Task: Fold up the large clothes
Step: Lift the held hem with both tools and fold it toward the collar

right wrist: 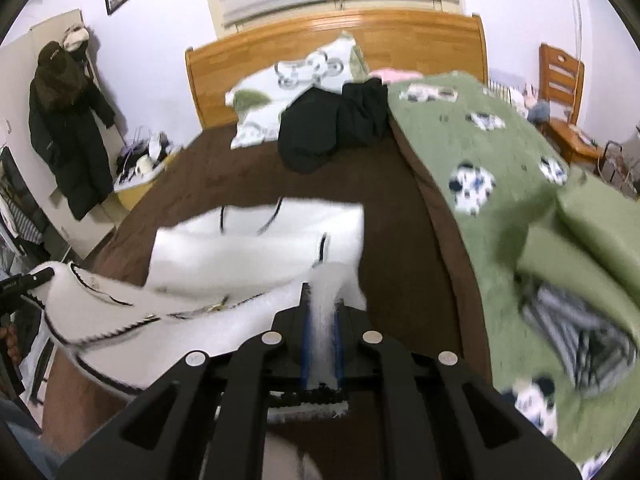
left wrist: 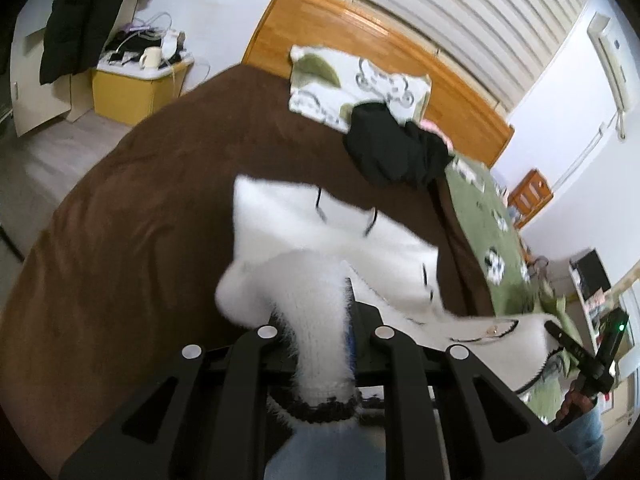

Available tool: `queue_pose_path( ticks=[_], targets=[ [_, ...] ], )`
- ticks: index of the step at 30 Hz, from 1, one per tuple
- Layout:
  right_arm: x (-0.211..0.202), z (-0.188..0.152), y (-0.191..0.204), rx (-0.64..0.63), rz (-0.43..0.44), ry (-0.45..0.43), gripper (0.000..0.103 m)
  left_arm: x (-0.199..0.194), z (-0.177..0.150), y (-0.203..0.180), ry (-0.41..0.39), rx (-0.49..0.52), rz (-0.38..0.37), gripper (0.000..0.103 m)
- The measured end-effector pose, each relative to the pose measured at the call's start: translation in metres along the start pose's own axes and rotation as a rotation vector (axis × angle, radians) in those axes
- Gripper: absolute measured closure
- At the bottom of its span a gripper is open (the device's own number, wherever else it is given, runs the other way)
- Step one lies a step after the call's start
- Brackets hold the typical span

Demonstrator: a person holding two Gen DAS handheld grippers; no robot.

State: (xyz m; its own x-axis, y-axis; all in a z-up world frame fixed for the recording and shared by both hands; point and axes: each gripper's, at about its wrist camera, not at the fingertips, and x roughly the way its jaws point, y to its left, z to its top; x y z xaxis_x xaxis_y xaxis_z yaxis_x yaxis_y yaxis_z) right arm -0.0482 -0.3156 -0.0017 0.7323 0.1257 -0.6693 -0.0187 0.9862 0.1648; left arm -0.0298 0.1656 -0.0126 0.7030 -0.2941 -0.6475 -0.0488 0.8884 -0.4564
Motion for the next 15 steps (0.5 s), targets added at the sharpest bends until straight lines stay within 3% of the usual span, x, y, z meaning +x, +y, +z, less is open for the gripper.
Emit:
queue_pose_path(
  ticks=[7,15],
  targets=[
    [0.071,0.047,-0.022,0.079,0.013,-0.078,0.094,0.072,0.05,0.009,-0.067,-0.023,0.013,0.085],
    [0.188,0.095,-0.027,0.005,-0.007,-0.011,0.094,0.176,0.094,0.029,-0.027,-0.014,0.052,0.085]
  ],
)
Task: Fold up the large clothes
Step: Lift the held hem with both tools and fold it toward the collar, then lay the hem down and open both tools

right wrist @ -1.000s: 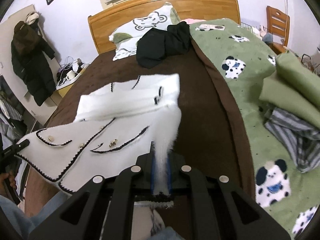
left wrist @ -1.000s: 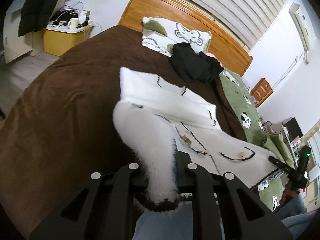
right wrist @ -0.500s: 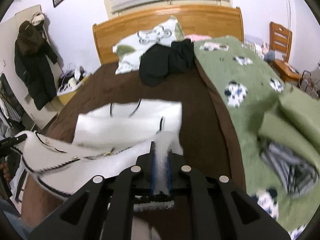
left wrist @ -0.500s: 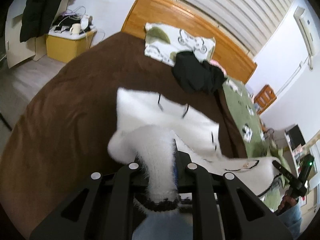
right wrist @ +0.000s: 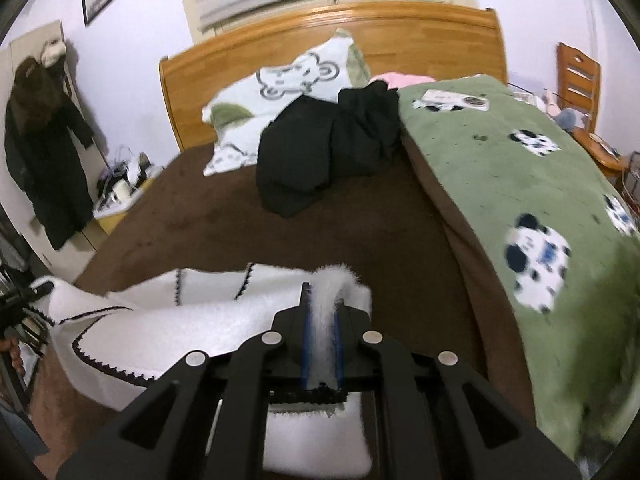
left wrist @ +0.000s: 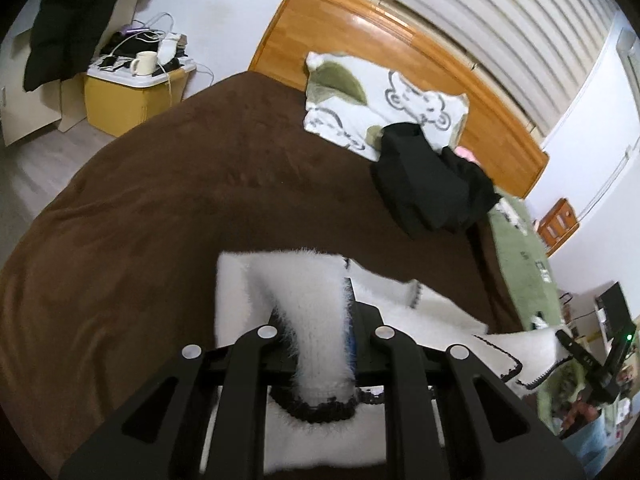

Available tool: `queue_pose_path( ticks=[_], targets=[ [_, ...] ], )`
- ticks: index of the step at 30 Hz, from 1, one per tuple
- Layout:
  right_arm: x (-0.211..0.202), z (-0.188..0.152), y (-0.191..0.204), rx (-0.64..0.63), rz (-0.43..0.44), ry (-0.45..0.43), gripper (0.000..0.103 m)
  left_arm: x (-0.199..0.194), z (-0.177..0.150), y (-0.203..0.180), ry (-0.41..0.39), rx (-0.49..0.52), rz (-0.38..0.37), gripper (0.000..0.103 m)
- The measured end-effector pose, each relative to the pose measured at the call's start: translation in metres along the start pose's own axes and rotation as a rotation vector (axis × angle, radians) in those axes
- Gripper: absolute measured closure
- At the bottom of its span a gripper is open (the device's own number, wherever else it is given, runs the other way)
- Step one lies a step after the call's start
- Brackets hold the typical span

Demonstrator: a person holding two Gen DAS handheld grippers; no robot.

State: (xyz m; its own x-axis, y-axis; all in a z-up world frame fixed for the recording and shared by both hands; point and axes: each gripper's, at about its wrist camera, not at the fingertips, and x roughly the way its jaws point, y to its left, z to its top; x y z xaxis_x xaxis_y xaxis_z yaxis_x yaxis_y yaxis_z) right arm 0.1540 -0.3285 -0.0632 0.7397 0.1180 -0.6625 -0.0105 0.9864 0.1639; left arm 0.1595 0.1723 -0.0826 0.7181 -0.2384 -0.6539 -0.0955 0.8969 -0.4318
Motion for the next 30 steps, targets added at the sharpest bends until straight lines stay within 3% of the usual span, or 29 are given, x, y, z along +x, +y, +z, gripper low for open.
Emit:
queue_pose_path(
  ticks=[5,11,19,20,22,23,26,28,30],
  targets=[
    [0.067,0.009,-0.004,-0.017,-0.017,0.064,0.094,0.065,0.012,0.012,0.054,0.043,0.057,0.085],
    [0.132,0.0,-0.023,0.044,-0.042,0.143,0.094,0.126,0.01,0.035,0.135,0.004,0.072,0.084],
    [0.153,-0.022,-0.034,0.119,-0.05,0.153,0.09,0.14,-0.002,0.043,0.13,-0.017,0.067,0.081],
    [0.151,-0.022,-0.034,0.122,-0.052,0.148,0.084,0.139,-0.001,0.044,0.134,-0.021,0.06,0.08],
    [0.146,-0.018,-0.033,0.119,-0.079,0.142,0.053,0.137,0.003,0.044,0.135,-0.022,0.038,0.077],
    [0.142,-0.016,-0.033,0.11,-0.102,0.126,0.029,0.134,0.003,0.042,0.135,-0.014,0.029,0.07],
    [0.122,-0.01,-0.031,0.101,-0.108,0.073,0.024,0.119,0.009,0.038,0.087,0.007,0.042,0.023],
    [0.112,-0.008,-0.028,0.115,-0.102,0.065,0.02,0.098,0.017,0.039,0.019,-0.009,0.049,0.015],
    [0.1,-0.009,-0.022,0.101,-0.094,0.053,0.019,0.089,0.021,0.042,0.013,-0.046,0.046,0.011]
  ],
)
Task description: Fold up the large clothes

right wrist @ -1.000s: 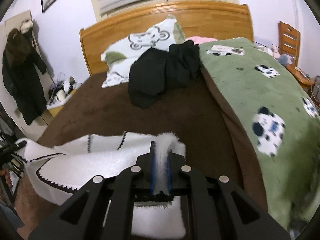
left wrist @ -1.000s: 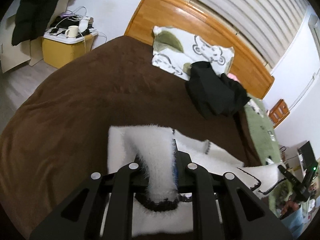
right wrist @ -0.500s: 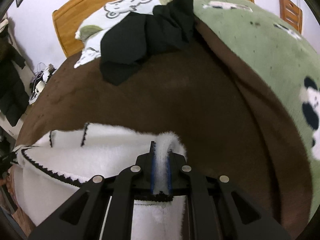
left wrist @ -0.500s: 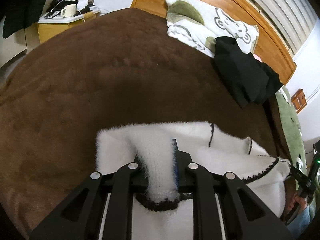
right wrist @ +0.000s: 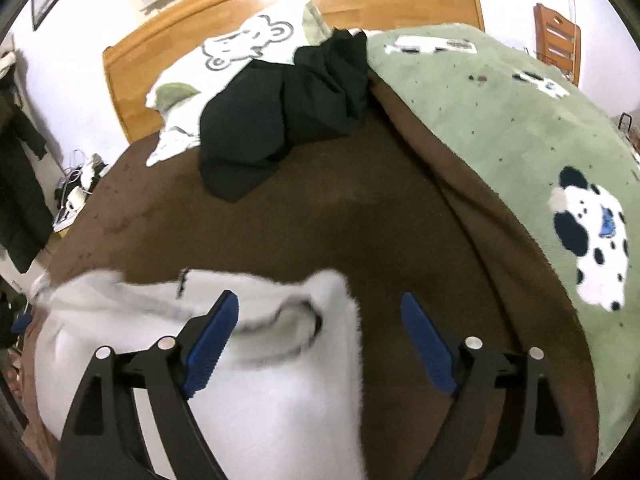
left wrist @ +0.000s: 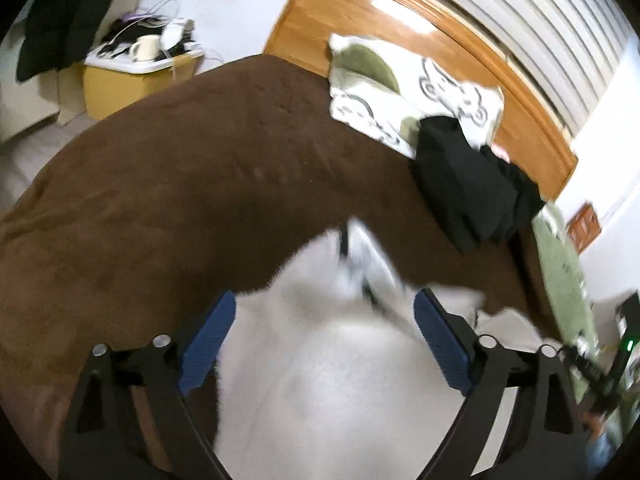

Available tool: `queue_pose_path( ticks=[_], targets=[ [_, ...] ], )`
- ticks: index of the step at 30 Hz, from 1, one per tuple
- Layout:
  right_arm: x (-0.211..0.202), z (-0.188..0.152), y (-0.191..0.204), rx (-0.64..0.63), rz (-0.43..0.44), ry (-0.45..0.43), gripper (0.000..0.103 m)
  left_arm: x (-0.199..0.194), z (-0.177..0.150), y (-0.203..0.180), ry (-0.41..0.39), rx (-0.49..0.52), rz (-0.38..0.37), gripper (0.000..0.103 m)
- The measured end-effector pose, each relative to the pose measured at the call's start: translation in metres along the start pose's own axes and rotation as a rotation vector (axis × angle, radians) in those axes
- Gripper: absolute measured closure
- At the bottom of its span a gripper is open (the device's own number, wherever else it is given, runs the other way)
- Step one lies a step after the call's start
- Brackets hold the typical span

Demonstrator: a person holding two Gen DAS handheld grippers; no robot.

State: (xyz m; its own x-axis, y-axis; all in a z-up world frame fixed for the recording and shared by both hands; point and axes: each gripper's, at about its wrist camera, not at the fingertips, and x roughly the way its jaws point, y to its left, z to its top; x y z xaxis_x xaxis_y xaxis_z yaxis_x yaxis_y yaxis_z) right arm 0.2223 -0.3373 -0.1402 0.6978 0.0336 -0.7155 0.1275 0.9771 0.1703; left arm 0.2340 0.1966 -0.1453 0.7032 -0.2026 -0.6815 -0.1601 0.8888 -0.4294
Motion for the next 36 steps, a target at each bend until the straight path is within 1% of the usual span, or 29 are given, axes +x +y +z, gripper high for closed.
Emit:
queue_pose_path(
  ticks=[1,3,5,7,9,11,12,13,15,17,20,22,25,29,30,31,32,34,36],
  targets=[
    [-0.006,-0.003,0.005,-0.022,0.001,-0.007,0.018,-0.002,0.0,0.0,0.023,-0.012,0.014,0.011],
    [-0.013,-0.011,0.019,-0.075,-0.003,-0.003,0.014,-0.005,-0.006,-0.004,0.055,0.004,0.031,0.011],
    [-0.011,-0.021,0.036,-0.14,-0.01,0.021,0.013,-0.004,-0.016,-0.014,0.092,0.058,0.073,0.011],
    [-0.001,-0.03,0.052,-0.196,-0.014,0.055,0.013,0.0,-0.032,-0.029,0.129,0.124,0.107,0.01],
    [0.014,-0.038,0.066,-0.229,-0.015,0.108,0.013,0.004,-0.044,-0.04,0.149,0.176,0.125,0.008],
    [0.025,-0.042,0.076,-0.241,-0.013,0.129,0.013,0.012,-0.058,-0.055,0.169,0.253,0.144,0.008],
    [0.031,-0.044,0.081,-0.247,-0.013,0.143,0.013,0.018,-0.062,-0.062,0.175,0.283,0.149,0.008],
    [0.04,-0.046,0.086,-0.255,-0.02,0.161,0.013,0.027,-0.067,-0.067,0.19,0.308,0.138,0.008],
    [0.054,-0.048,0.09,-0.255,-0.038,0.186,0.013,0.043,-0.071,-0.068,0.215,0.325,0.143,0.008],
    [0.064,-0.05,0.086,-0.234,-0.057,0.184,0.013,0.054,-0.07,-0.064,0.22,0.32,0.154,0.008],
    [0.076,-0.043,0.076,-0.193,-0.079,0.182,0.011,0.064,-0.059,-0.05,0.196,0.301,0.16,0.008],
    [0.083,-0.037,0.069,-0.176,-0.092,0.178,0.011,0.072,-0.05,-0.039,0.19,0.293,0.179,0.008],
    [0.09,-0.031,0.064,-0.18,-0.111,0.173,0.011,0.083,-0.038,-0.024,0.191,0.275,0.193,0.008],
    [0.103,-0.024,0.059,-0.198,-0.141,0.177,0.011,0.097,-0.028,-0.018,0.188,0.287,0.21,0.008],
    [0.106,-0.023,0.057,-0.202,-0.158,0.178,0.01,0.099,-0.027,-0.019,0.19,0.291,0.214,0.007],
    [0.11,-0.02,0.054,-0.204,-0.198,0.171,0.008,0.103,-0.026,-0.02,0.191,0.302,0.224,0.007],
    [0.111,-0.019,0.047,-0.19,-0.219,0.171,0.006,0.105,-0.025,-0.02,0.192,0.308,0.23,0.006],
    [0.118,-0.015,0.029,-0.091,-0.171,0.208,0.006,0.108,-0.025,-0.019,0.194,0.313,0.241,0.006],
    [0.119,-0.016,0.016,-0.029,-0.13,0.224,0.006,0.11,-0.025,-0.02,0.192,0.318,0.249,0.006]
  ],
)
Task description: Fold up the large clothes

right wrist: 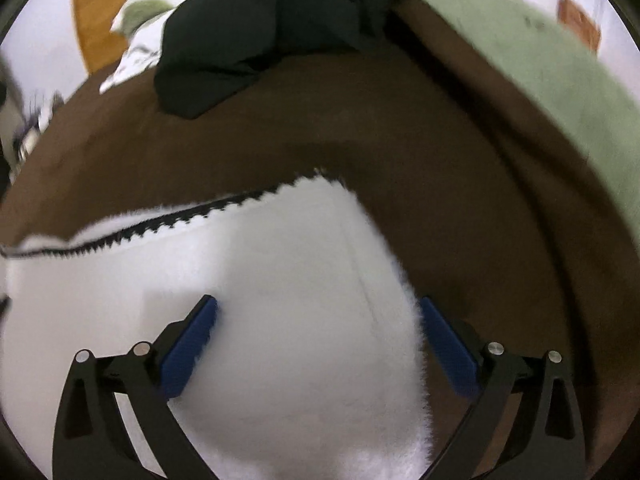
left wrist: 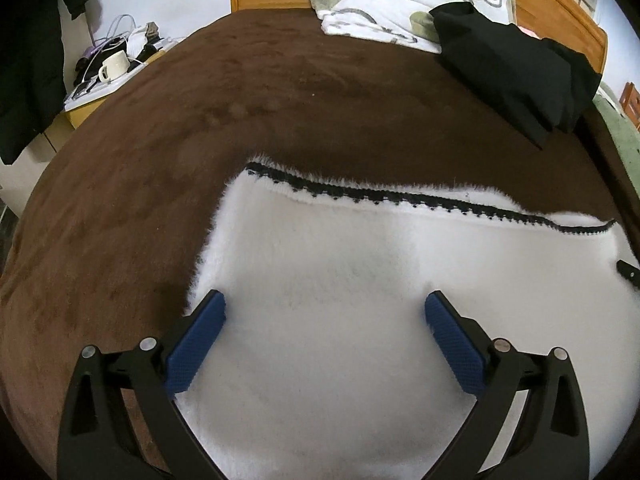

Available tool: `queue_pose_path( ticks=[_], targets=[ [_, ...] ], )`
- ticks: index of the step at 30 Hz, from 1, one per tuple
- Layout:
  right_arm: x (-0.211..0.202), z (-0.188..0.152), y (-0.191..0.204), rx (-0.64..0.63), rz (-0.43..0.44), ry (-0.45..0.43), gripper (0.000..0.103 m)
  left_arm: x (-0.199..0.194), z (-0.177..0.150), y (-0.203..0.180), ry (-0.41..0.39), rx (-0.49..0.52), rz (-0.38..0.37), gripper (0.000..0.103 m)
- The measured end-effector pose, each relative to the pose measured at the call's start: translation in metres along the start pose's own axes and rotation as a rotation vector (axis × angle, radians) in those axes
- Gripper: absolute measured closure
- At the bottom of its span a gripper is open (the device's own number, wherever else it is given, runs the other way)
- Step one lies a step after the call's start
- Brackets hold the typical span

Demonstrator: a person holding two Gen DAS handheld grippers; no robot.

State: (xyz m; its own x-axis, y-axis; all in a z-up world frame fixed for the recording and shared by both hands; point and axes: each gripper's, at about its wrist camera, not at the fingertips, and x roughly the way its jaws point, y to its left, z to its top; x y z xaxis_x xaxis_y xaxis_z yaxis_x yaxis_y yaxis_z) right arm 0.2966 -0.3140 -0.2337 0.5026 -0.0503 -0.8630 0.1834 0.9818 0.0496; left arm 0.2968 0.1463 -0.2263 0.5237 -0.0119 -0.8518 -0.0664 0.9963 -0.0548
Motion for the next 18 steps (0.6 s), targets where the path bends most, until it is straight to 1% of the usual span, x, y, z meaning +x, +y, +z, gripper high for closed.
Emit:
queue_pose_path(
  ticks=[5,11,15,18],
  targets=[
    [-0.022,-0.01,0.005,-0.034,-0.048,-0.044,0.006,-0.005,0.0,-0.003,0.01,0.006,0.021,0.007],
    [-0.063,-0.03,0.001,-0.06,-0.033,-0.065,0.006,-0.032,-0.006,-0.013,0.024,0.01,0.045,0.007],
    [-0.095,-0.047,-0.001,-0.082,-0.018,-0.081,0.006,-0.06,-0.021,-0.016,0.023,0.015,0.037,0.007],
    [-0.119,-0.06,-0.003,-0.058,0.019,-0.099,0.006,-0.08,-0.033,-0.017,0.022,0.011,0.029,0.007]
  ],
)
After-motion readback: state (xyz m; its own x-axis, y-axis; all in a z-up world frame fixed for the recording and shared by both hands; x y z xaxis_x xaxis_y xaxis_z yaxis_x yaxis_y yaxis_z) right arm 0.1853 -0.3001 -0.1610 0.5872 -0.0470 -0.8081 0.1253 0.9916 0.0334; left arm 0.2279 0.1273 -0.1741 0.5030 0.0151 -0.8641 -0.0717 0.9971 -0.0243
